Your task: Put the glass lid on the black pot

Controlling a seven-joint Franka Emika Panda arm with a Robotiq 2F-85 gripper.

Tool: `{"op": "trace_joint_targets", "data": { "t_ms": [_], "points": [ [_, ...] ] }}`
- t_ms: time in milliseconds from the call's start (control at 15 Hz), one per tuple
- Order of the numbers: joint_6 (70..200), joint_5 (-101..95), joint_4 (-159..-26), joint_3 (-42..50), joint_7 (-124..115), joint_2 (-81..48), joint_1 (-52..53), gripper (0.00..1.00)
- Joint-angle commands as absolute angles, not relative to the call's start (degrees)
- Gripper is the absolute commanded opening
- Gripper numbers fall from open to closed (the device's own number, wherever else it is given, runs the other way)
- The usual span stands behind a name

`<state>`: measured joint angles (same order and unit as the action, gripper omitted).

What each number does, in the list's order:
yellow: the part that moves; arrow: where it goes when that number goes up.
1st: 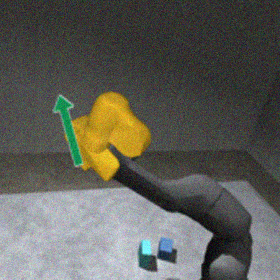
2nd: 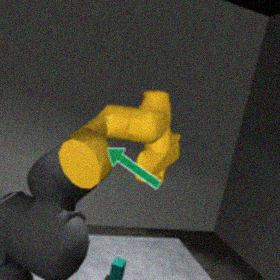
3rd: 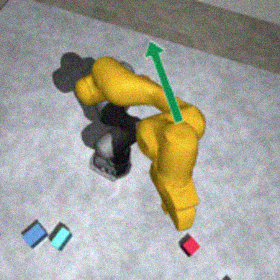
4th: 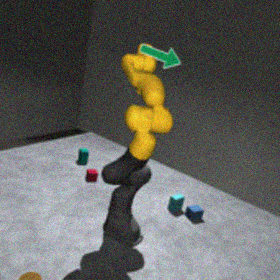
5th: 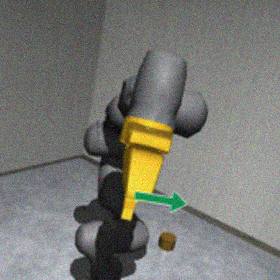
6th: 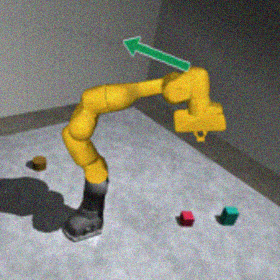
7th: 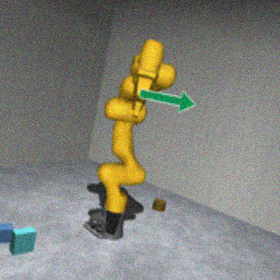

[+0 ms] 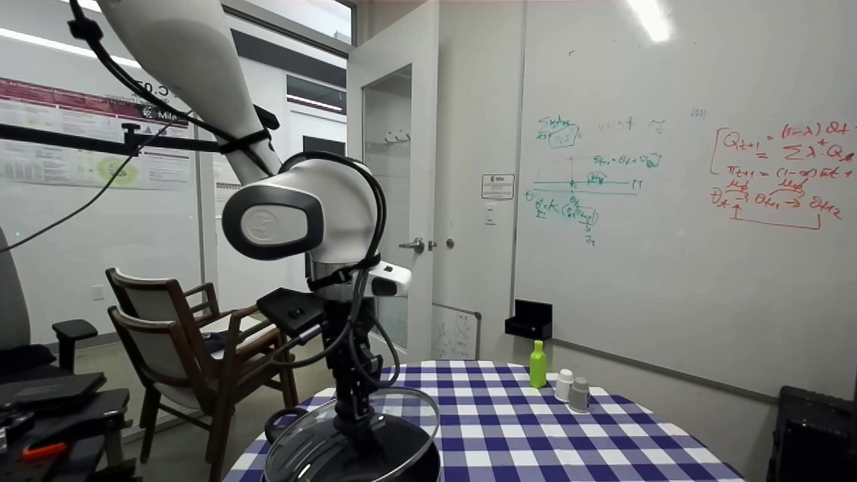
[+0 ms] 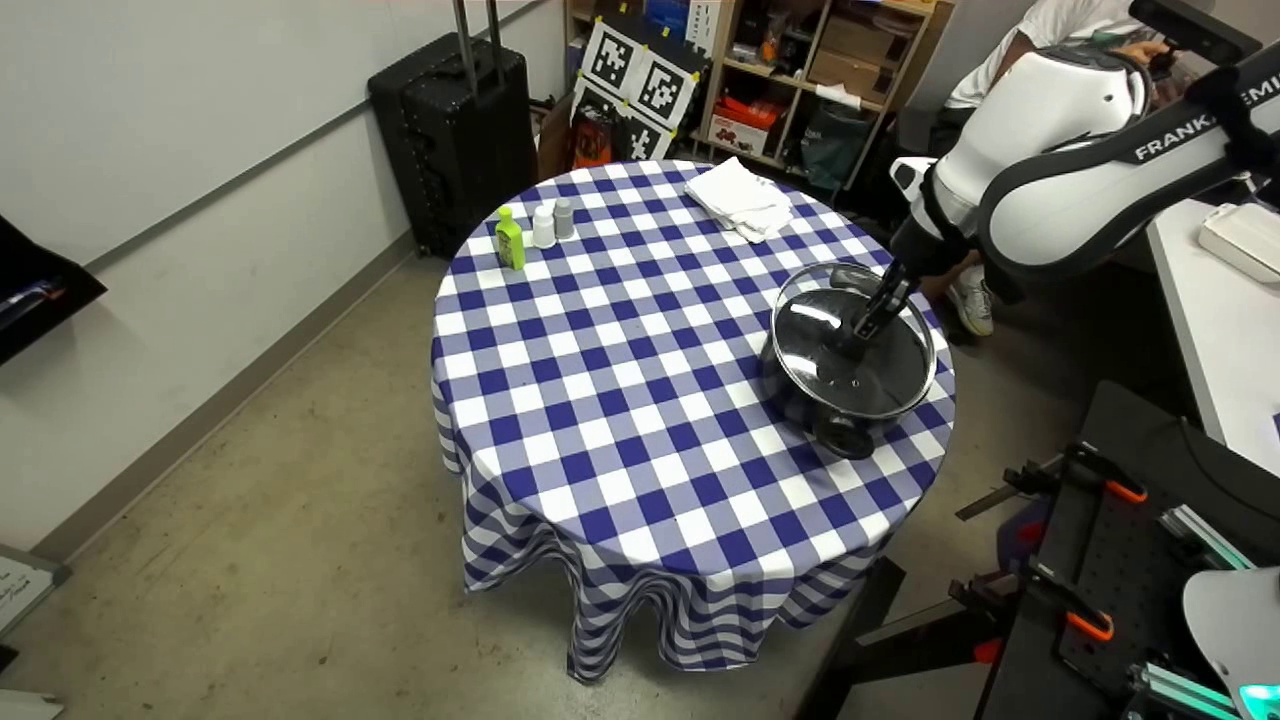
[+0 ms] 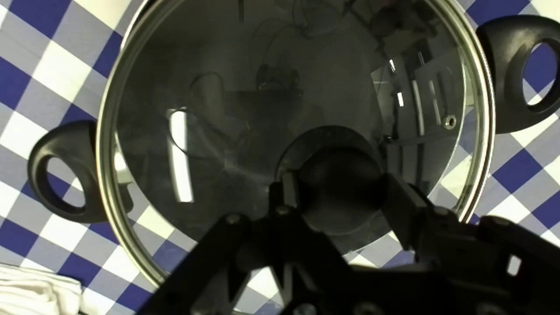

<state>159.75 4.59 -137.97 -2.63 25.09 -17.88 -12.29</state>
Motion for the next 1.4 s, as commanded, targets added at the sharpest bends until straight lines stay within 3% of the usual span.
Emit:
{"op": "trace_joint_targets", "data": {
  "t_ms": [0, 1333],
  "points": [
    [162.0, 7.4, -140.4, -3.3, 24.8, -14.6, -14.3, 0.25],
    [160.9, 13.3, -139.4, -6.0, 27.3, -17.0, -17.2, 0.25]
  ]
}}
